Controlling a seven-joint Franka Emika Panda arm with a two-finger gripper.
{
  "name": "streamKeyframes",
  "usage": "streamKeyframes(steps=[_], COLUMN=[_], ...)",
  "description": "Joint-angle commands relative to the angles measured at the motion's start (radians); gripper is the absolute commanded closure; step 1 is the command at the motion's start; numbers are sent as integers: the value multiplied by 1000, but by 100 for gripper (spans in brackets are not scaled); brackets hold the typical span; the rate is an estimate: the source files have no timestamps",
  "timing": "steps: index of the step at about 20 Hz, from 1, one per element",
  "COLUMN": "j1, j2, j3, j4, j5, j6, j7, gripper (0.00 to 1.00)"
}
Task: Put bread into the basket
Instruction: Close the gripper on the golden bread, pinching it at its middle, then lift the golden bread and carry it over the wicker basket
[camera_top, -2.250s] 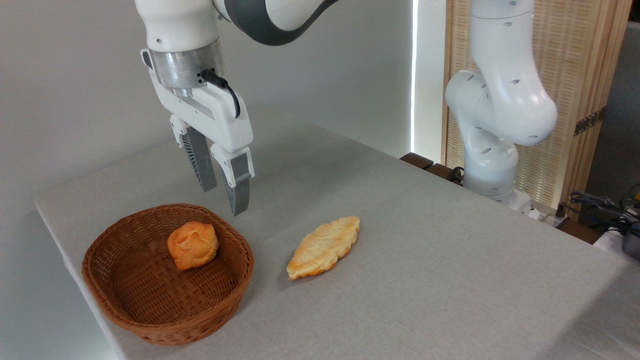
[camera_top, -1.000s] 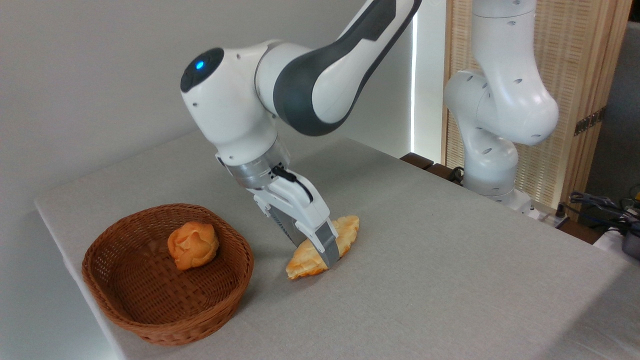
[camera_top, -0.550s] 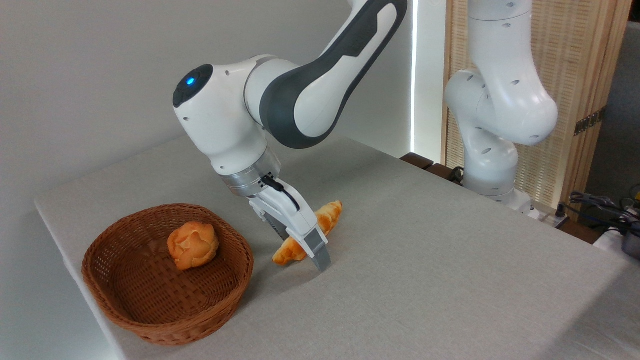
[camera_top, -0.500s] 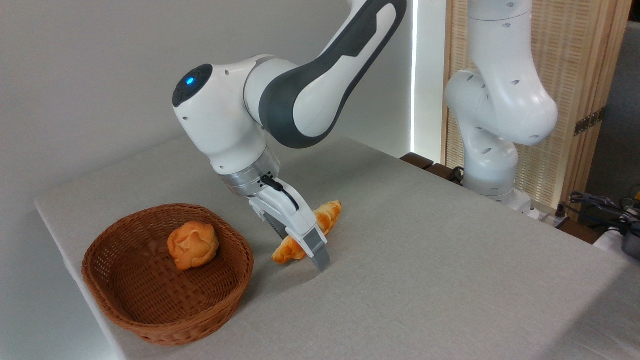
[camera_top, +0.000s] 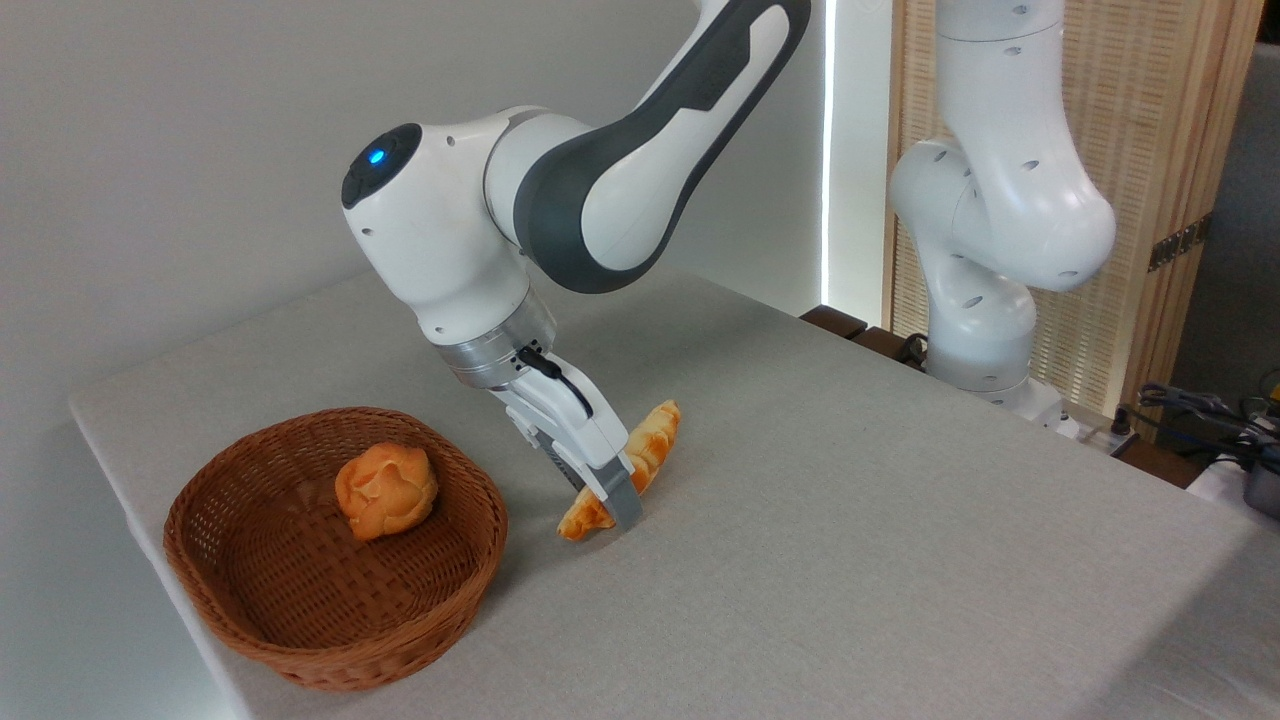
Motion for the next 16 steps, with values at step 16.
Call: streamKeyframes(steps=[16], j1=[2], j2=[-52], j3=[-49], j4=[151], j5=[-6], j6=[-140], j7=[48], gripper=[80])
